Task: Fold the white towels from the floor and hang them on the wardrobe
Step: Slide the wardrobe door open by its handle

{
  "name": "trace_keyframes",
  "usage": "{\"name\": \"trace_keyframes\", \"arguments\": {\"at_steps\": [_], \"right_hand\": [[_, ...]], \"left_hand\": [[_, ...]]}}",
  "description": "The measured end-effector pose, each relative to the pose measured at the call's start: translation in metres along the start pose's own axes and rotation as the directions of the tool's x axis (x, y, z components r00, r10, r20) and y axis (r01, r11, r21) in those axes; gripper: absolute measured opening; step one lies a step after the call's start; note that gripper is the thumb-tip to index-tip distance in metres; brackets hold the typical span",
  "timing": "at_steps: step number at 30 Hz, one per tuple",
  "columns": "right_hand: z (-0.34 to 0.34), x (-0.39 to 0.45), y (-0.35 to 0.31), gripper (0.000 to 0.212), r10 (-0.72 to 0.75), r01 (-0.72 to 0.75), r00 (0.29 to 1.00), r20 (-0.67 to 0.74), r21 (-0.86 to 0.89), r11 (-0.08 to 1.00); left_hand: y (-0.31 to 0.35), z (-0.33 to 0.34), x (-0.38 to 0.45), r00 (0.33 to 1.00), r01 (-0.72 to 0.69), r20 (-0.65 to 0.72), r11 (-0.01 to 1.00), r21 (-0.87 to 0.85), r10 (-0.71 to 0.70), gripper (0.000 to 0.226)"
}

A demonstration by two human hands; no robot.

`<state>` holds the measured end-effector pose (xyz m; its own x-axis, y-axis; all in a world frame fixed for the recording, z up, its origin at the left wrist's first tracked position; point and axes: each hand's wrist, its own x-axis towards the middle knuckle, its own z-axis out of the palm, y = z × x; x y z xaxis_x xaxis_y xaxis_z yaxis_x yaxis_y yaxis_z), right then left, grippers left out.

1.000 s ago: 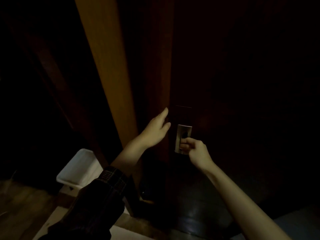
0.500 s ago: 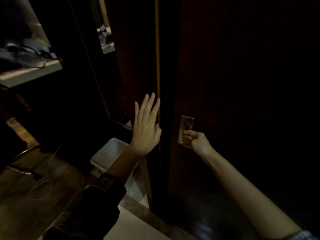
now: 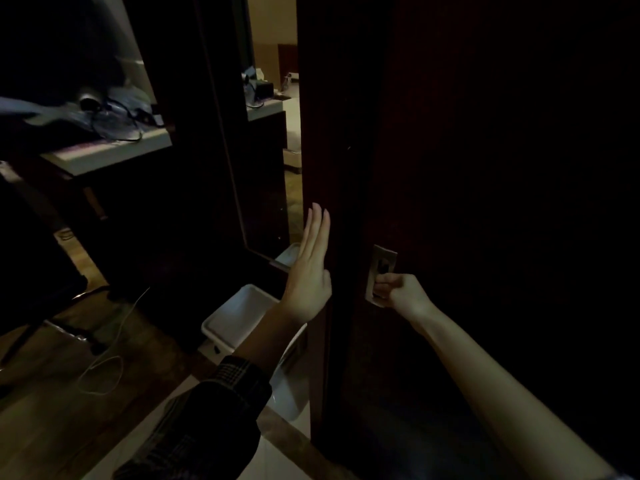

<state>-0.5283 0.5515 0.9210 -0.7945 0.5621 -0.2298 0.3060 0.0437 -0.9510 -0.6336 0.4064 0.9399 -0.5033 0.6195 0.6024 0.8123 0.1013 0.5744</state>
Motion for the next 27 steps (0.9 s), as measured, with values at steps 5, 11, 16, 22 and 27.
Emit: {"name": "trace_keyframes", "arguments": {"at_steps": [5, 11, 16, 22, 27], "right_hand": [[0.008, -0.002, -0.002, 0.03, -0.009, 0.007, 0.999, -0.032, -0.079, 0.997], [0.02, -0.028, -0.007, 0.049, 0.003, -0.003, 1.0, 0.026, 0.03, 1.0], [0.004, -0.048, -0.005, 0.057, 0.015, -0.014, 0.998, 0.063, -0.024, 1.0], [-0.061, -0.079, 0.008, 0.045, -0.003, -0.015, 0.989, -0.148, -0.121, 0.993], [-0.142, -0.137, 0.022, 0.034, -0.03, -0.024, 0.945, -0.325, -0.16, 0.987]], "left_hand": [[0.012, 0.005, -0.001, 0.998, 0.067, 0.005, 0.997, -0.03, -0.066, 0.097], [0.02, 0.018, -0.003, 0.992, 0.102, -0.073, 0.995, -0.007, -0.102, 0.098], [0.044, 0.026, -0.009, 0.995, -0.089, -0.051, 0.993, -0.08, 0.085, 0.085], [0.077, 0.063, -0.003, 0.991, -0.105, 0.057, 0.965, -0.24, 0.122, 0.071], [0.134, 0.117, 0.0, 0.954, -0.091, 0.23, 0.914, -0.395, 0.194, 0.066]]}}
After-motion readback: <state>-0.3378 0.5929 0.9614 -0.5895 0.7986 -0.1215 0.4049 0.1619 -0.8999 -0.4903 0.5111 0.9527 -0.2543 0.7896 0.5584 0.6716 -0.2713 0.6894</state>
